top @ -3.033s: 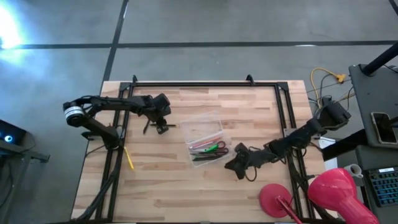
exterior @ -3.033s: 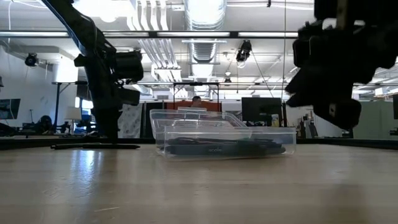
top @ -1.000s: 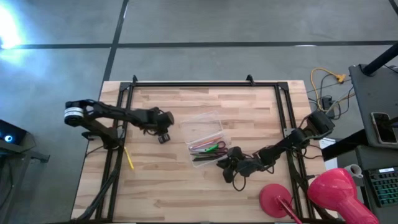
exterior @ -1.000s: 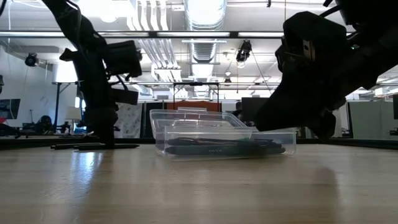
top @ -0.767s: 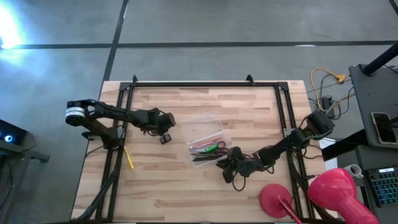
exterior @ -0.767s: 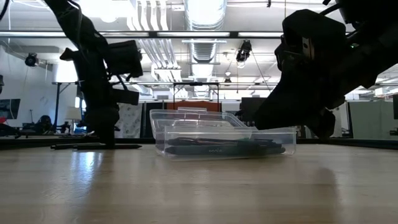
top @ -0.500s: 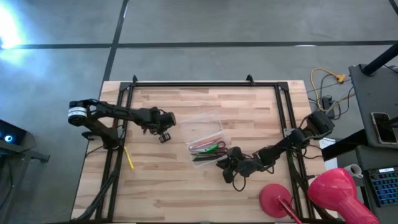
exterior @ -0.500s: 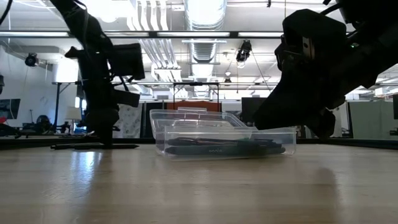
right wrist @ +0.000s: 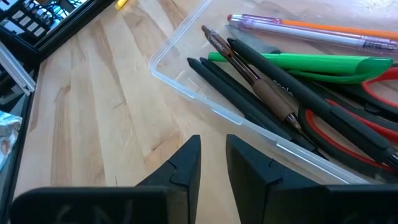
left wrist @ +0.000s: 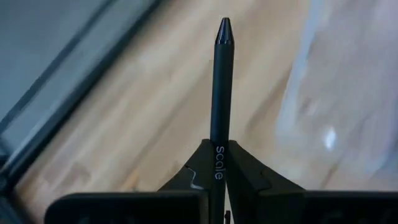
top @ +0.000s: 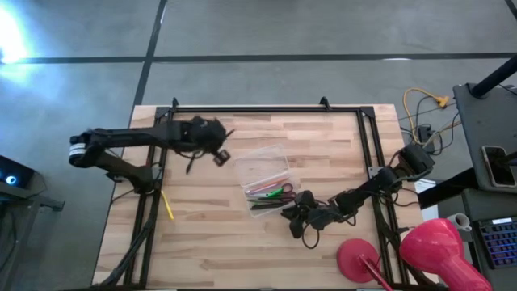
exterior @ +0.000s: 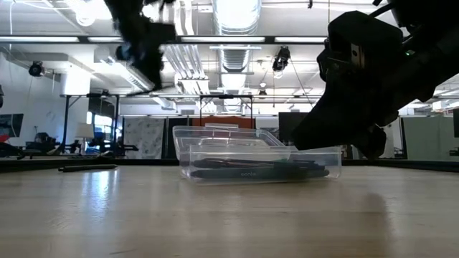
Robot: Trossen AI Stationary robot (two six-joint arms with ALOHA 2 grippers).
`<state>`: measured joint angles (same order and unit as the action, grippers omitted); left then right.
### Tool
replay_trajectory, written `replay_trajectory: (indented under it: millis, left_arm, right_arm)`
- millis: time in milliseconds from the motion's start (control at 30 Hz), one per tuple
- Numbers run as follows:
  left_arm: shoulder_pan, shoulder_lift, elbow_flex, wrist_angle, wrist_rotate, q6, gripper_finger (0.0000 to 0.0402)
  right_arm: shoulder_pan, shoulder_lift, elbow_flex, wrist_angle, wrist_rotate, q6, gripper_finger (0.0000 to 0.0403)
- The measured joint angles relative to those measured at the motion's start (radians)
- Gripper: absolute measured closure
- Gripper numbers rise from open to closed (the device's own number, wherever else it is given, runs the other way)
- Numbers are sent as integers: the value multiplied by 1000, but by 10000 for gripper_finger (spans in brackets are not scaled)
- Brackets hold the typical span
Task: Pick & place school supplies into a supply box
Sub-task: Put the black pen into the transparent supply box
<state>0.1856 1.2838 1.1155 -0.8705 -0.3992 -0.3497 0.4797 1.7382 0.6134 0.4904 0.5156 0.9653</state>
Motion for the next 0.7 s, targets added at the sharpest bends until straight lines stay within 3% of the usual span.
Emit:
replay_trajectory:
  millis: [100,233,400,533,700]
  left_arm:
    - [-22,-3,77,122,35,-11,398]
    - [-55,45,119,332,248,-10,399]
    - [-133,203,121,322,318,-40,399]
    - [-182,330,117,360,466,-64,401]
    - [-209,435,130,427,477,-58,397]
  right_arm:
    - [0,0,0,0,0,0,335]
    - [0,0,0,-1,0,0,335]
    - [0,0,-1,-7,0,0,335]
    - [0,0,-1,-8,0,-1,335]
    - [0,0,-2,-6,0,-70,335]
